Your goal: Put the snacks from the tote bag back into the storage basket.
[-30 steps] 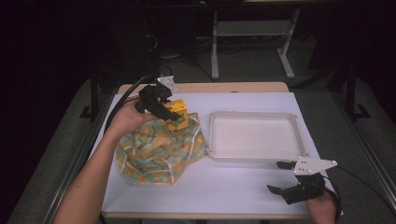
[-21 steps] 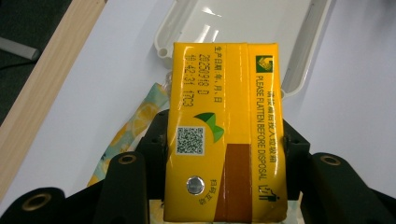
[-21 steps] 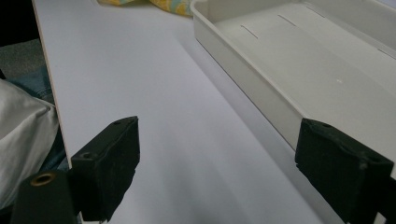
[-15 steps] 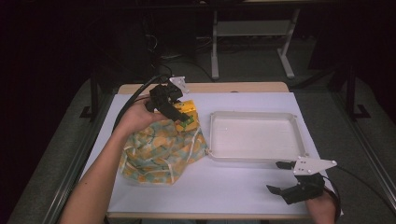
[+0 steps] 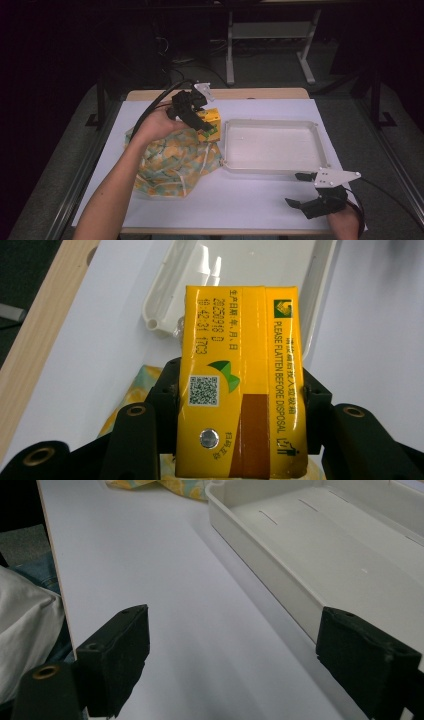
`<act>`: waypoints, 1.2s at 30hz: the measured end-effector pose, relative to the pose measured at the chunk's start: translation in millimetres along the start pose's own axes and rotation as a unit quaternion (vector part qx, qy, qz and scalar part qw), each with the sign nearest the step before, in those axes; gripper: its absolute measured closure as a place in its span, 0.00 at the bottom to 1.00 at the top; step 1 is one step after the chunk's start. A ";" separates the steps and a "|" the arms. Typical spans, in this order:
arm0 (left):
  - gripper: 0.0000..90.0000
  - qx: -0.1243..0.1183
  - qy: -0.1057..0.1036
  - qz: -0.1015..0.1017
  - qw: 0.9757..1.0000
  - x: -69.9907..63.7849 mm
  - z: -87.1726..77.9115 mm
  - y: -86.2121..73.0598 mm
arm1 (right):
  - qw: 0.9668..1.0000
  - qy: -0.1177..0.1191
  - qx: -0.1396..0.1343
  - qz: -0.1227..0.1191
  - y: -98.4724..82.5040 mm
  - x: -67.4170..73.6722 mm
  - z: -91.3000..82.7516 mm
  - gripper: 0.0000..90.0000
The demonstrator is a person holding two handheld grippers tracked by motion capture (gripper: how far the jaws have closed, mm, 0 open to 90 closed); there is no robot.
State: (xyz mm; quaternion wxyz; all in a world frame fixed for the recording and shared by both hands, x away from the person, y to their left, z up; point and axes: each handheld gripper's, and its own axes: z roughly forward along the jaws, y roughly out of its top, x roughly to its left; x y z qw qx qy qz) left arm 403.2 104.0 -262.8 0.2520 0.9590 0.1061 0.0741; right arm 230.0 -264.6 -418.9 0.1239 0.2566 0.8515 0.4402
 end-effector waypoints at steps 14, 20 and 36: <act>0.56 -0.003 -0.016 0.012 1.000 -5.6 15.6 15.0 | 1.000 0.001 -0.002 0.000 0.3 -0.2 -0.3 0.15; 0.56 -0.001 -0.026 0.025 0.999 -10.1 23.5 24.6 | 1.000 0.003 -0.007 0.000 0.8 0.1 -0.6 0.15; 0.56 -0.005 -0.044 0.044 0.998 -19.5 42.6 39.9 | 1.000 0.001 -0.010 0.002 0.4 -1.0 -2.2 0.15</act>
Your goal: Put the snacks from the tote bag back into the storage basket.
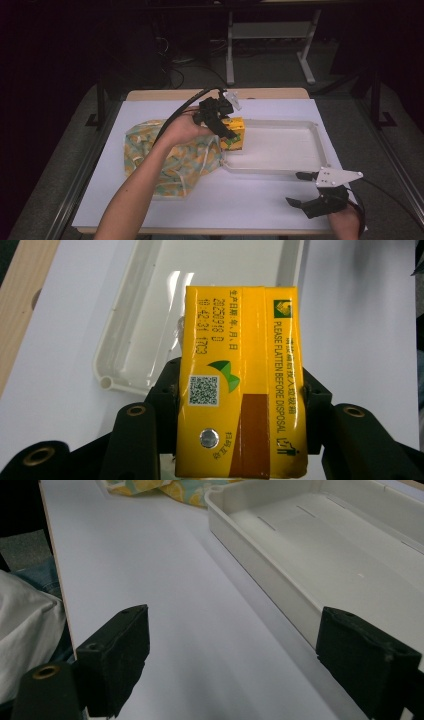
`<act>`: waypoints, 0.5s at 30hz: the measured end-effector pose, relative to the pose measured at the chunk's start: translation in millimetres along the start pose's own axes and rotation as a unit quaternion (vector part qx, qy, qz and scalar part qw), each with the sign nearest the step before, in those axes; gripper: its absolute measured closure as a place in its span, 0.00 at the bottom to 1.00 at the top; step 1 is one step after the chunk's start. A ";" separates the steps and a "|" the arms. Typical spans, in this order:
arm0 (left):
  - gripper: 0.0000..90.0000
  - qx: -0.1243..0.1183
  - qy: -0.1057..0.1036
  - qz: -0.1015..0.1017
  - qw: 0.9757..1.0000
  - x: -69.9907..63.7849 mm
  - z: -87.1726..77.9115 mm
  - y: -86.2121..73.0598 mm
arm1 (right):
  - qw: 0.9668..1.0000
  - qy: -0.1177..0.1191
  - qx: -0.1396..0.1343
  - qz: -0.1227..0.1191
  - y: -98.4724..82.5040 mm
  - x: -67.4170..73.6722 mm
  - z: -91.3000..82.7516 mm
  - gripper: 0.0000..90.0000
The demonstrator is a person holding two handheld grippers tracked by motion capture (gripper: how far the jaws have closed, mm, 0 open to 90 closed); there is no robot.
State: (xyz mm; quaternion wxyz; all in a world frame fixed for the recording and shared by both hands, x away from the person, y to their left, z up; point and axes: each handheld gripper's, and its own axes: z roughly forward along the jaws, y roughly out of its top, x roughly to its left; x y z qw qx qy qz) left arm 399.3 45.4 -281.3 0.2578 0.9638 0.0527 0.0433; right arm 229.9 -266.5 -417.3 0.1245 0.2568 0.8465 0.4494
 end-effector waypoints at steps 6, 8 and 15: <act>0.56 -0.001 -0.007 0.003 1.000 -0.9 6.5 3.0 | 1.000 0.000 0.002 -0.001 0.0 -0.1 0.1 0.15; 0.56 0.001 -0.009 0.003 1.000 -1.6 8.9 4.3 | 1.000 0.000 0.001 0.000 0.0 -0.1 0.0 0.15; 0.56 0.001 -0.013 0.007 1.000 -2.9 15.5 8.2 | 1.000 0.001 0.000 0.000 0.1 0.4 0.2 0.15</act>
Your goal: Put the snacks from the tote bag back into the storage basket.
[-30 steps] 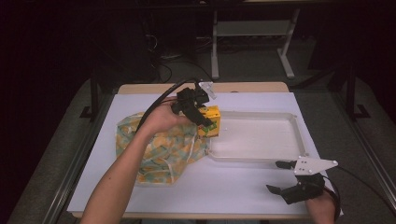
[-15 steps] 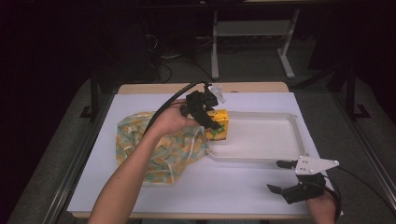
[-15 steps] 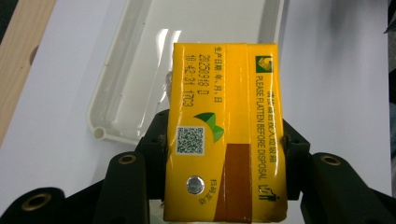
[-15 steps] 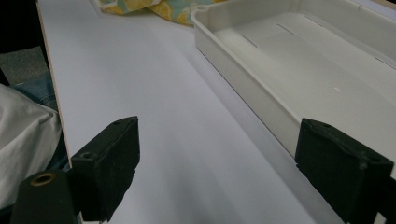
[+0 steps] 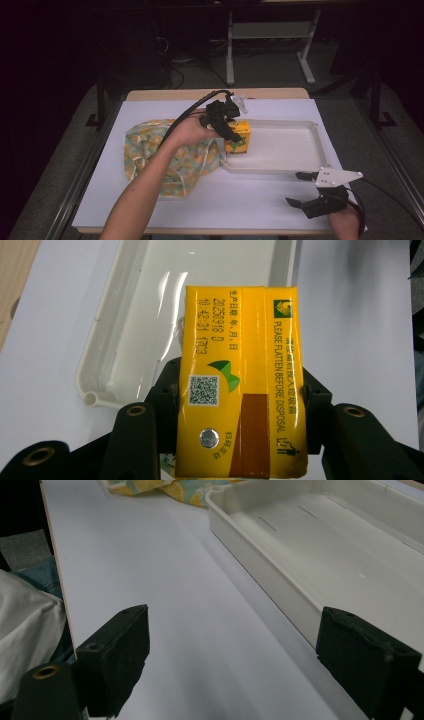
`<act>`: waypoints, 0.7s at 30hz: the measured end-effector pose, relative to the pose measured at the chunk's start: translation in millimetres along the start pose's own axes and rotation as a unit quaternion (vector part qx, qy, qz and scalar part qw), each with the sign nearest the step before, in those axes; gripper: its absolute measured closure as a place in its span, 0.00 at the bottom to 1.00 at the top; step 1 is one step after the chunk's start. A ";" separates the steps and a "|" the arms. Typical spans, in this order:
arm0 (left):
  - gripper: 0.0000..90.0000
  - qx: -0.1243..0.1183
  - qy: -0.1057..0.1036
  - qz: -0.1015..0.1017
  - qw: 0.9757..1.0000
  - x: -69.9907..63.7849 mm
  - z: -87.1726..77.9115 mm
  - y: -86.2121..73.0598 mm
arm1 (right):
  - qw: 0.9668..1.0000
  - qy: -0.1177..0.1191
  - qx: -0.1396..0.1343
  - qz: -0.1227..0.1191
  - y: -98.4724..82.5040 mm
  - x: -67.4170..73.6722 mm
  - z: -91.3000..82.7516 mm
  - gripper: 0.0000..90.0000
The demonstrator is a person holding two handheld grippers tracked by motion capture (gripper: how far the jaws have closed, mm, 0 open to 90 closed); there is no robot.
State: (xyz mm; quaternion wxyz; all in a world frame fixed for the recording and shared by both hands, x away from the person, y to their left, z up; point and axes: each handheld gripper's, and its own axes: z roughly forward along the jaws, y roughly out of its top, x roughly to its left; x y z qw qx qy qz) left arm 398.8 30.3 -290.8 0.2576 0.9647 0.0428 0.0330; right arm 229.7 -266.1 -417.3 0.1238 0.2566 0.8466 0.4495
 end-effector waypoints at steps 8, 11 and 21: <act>0.56 -0.001 -0.008 0.005 1.000 -0.2 8.0 4.3 | 1.000 0.001 0.000 -0.001 0.2 0.0 0.3 0.15; 0.56 0.000 -0.008 0.005 1.000 -0.8 11.0 5.9 | 1.000 0.001 -0.001 -0.001 0.2 0.1 0.3 0.15; 0.56 0.002 -0.012 0.009 1.000 -0.2 16.3 8.1 | 1.000 0.001 -0.002 0.000 0.0 -0.3 0.0 0.15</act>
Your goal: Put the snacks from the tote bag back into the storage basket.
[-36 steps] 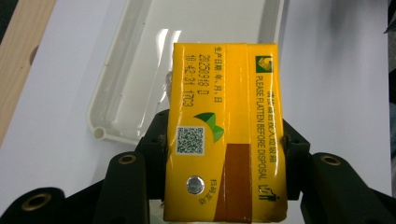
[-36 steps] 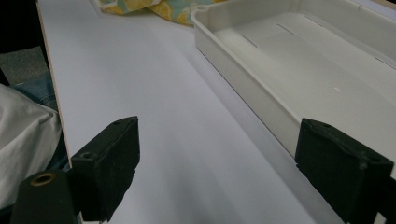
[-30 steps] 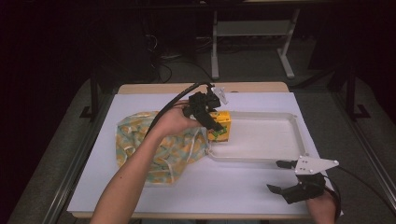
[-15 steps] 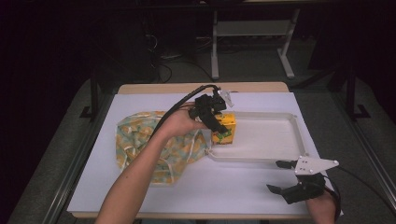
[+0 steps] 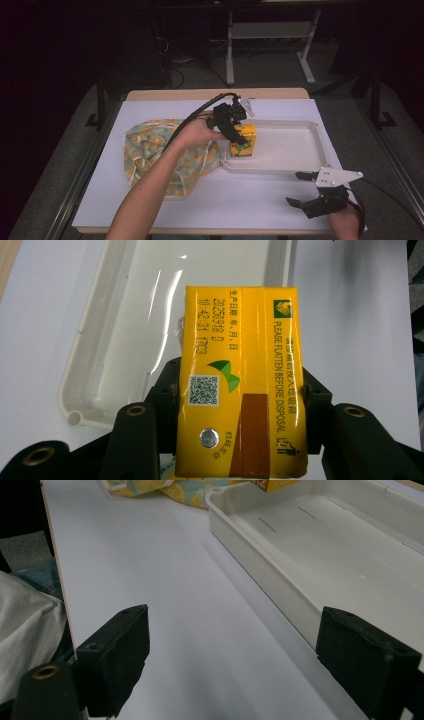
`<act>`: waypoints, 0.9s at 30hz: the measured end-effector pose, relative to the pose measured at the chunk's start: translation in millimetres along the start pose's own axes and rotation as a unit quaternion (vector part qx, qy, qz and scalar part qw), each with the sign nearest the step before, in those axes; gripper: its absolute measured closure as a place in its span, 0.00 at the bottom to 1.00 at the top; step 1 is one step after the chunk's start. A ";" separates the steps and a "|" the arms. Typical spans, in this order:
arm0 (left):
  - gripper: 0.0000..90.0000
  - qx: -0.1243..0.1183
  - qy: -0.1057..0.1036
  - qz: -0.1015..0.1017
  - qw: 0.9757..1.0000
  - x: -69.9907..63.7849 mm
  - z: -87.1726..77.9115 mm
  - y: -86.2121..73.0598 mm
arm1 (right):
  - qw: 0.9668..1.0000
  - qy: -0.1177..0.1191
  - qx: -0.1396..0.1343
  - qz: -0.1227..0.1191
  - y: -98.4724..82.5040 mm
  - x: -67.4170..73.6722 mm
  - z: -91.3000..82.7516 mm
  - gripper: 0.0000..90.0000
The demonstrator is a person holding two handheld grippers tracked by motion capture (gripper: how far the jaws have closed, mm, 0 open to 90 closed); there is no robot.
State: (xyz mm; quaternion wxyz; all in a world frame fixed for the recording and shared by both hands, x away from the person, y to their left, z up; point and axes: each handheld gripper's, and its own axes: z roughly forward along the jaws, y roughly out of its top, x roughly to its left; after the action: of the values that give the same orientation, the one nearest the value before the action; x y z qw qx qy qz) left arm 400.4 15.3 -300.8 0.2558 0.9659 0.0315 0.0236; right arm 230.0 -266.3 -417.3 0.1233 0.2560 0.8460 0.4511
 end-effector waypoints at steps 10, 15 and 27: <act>0.56 0.003 -0.003 0.001 1.000 0.1 7.0 2.5 | 1.000 0.001 0.000 0.000 -0.1 0.1 -0.1 0.15; 0.56 0.004 -0.004 0.002 1.000 0.5 10.0 3.1 | 1.000 0.001 0.000 -0.001 0.0 0.2 -0.1 0.15; 0.56 0.008 -0.008 0.001 1.000 1.8 18.8 2.8 | 1.000 0.001 -0.002 -0.002 0.0 0.0 -0.1 0.15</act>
State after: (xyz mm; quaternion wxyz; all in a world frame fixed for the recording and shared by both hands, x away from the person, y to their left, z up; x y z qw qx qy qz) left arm 403.5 3.7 -315.7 0.2480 0.9682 0.0292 0.0161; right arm 230.0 -266.4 -417.3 0.1237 0.2531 0.8460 0.4526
